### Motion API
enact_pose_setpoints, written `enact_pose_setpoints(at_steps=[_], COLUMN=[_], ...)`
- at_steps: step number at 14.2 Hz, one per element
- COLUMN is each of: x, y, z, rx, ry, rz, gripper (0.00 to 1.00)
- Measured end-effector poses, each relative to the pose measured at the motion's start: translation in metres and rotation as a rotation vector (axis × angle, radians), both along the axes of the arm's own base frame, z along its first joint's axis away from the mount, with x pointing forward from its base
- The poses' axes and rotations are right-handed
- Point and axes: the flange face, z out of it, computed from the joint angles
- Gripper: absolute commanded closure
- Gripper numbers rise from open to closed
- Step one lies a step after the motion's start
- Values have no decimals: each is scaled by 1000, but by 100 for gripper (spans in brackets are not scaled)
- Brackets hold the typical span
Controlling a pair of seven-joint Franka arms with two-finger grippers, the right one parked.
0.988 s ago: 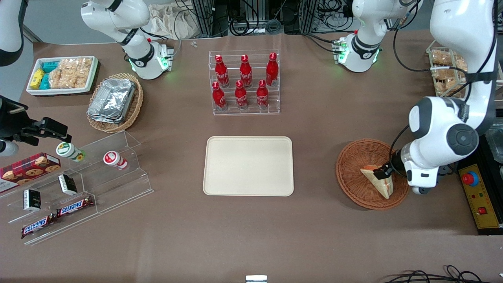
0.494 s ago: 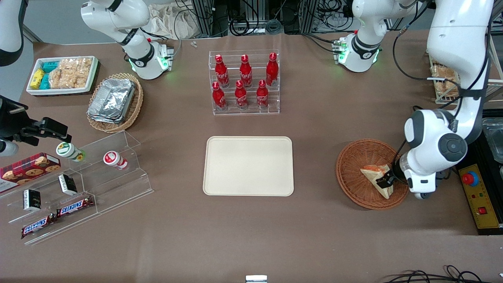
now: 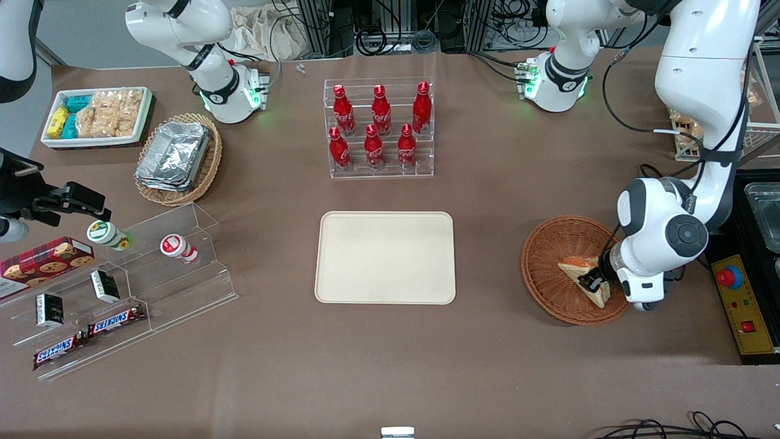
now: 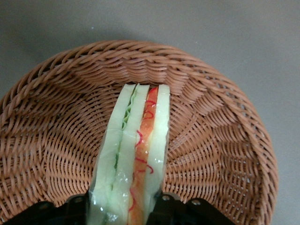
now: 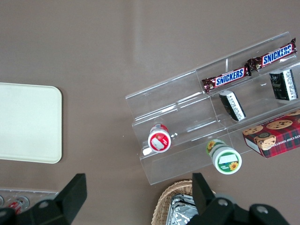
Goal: Place sandwich from basket to tray
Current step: 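Close the left gripper on the sandwich and lift it, then carry the sandwich with the left gripper over the cream tray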
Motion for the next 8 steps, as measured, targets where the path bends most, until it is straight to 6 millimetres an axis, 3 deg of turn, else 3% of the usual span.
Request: enact_pose_setpoints(at_steps=[2, 5, 7, 8], x=[4, -10, -32, -43], y=[0, -9, -40, -63], z=[30, 125, 181, 197], rx=[5, 4, -16, -20], ry=[-15, 76, 139, 153], rz=[-9, -151, -282, -341], gripper=[100, 100, 100, 100])
